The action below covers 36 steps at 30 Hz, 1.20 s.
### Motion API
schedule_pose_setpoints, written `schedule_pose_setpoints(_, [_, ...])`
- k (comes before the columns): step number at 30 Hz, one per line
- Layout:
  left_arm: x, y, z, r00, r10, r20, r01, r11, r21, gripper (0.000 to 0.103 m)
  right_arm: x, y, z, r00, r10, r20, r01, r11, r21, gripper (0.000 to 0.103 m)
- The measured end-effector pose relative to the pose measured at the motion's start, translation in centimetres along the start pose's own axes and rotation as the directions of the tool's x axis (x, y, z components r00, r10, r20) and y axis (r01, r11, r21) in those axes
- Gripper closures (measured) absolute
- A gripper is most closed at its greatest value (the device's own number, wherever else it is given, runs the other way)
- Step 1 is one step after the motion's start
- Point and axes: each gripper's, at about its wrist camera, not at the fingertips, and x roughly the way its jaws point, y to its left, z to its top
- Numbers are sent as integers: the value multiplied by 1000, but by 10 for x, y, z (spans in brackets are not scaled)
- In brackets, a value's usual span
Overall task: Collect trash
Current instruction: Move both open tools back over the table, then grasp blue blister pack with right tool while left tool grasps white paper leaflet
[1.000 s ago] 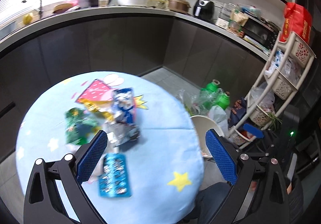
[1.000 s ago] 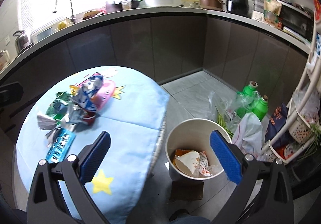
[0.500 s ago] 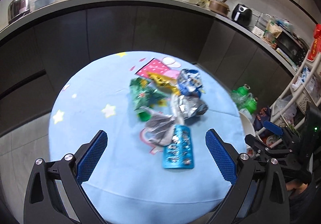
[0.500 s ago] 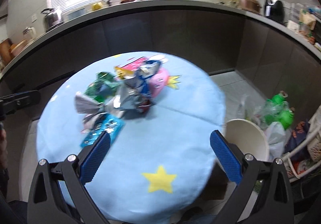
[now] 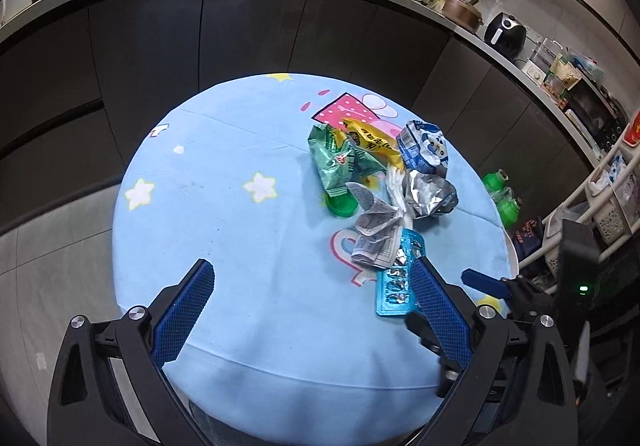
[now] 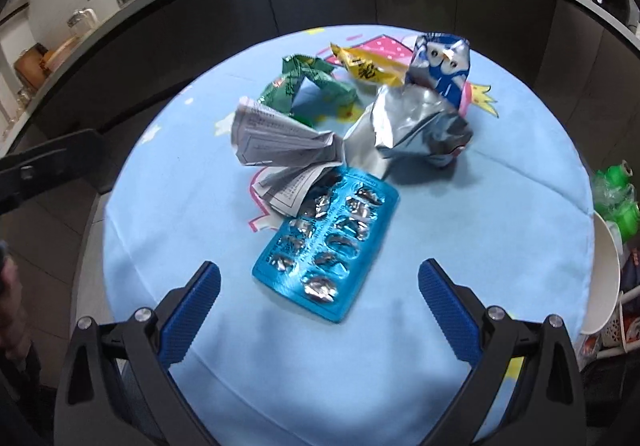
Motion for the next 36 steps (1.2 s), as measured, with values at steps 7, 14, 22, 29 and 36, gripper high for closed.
schedule_pose_setpoints(7, [6, 8, 1, 999, -27, -19, 27, 1000, -15, 11, 35, 15, 5, 990, -138, -32, 137, 990, -31, 17])
schedule_pose_setpoints(14, [27, -6, 4, 994, -92, -62, 94, 995, 27, 23, 16, -11, -11, 987, -155, -43, 153, 988, -33, 35])
schedule_pose_setpoints(22, [75, -40, 25, 988, -125, -95, 136, 984, 112, 23, 12, -27, -13, 988, -152, -33, 152, 988, -9, 32])
schedule_pose_setpoints(29, [120, -43, 37, 976, -125, -179, 145, 984, 101, 42, 13, -19, -16, 990, -137, -23, 137, 991, -16, 37])
schedule_pose_setpoints(36, [123, -45, 30, 961, -169, -217, 192, 978, 87, 92, -3, -27, -17, 994, -105, 9, 105, 994, 6, 37])
